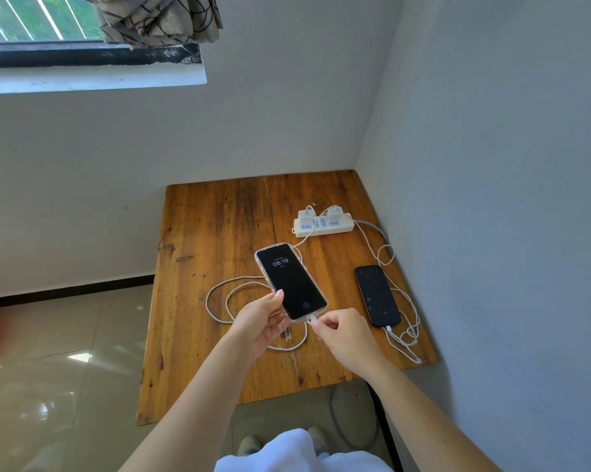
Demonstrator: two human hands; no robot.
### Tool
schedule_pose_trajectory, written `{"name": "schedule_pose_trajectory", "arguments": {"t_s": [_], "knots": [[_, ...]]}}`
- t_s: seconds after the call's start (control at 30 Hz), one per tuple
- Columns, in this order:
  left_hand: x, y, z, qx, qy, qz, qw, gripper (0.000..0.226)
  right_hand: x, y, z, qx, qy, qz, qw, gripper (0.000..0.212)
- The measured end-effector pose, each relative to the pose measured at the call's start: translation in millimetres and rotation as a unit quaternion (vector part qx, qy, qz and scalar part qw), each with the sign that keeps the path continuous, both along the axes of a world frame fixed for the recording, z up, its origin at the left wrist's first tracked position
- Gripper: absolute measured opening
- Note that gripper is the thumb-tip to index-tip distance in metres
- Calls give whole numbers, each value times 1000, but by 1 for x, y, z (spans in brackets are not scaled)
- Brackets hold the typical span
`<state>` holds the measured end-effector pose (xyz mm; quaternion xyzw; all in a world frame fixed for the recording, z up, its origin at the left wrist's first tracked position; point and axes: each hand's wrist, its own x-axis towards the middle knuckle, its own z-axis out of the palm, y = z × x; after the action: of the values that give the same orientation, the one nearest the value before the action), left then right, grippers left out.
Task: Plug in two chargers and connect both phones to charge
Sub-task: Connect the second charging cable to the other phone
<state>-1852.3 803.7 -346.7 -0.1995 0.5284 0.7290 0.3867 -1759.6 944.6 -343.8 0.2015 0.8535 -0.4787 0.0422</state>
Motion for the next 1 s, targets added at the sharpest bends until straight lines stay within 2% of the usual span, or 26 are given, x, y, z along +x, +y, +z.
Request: {"name": "schedule_pose_trajectory", "arguments": {"t_s": [1.0], "knots": [[-5, 0, 0, 8, -6, -19, 1000, 27, -3, 3, -2, 10, 8, 4, 1000, 29]]}}
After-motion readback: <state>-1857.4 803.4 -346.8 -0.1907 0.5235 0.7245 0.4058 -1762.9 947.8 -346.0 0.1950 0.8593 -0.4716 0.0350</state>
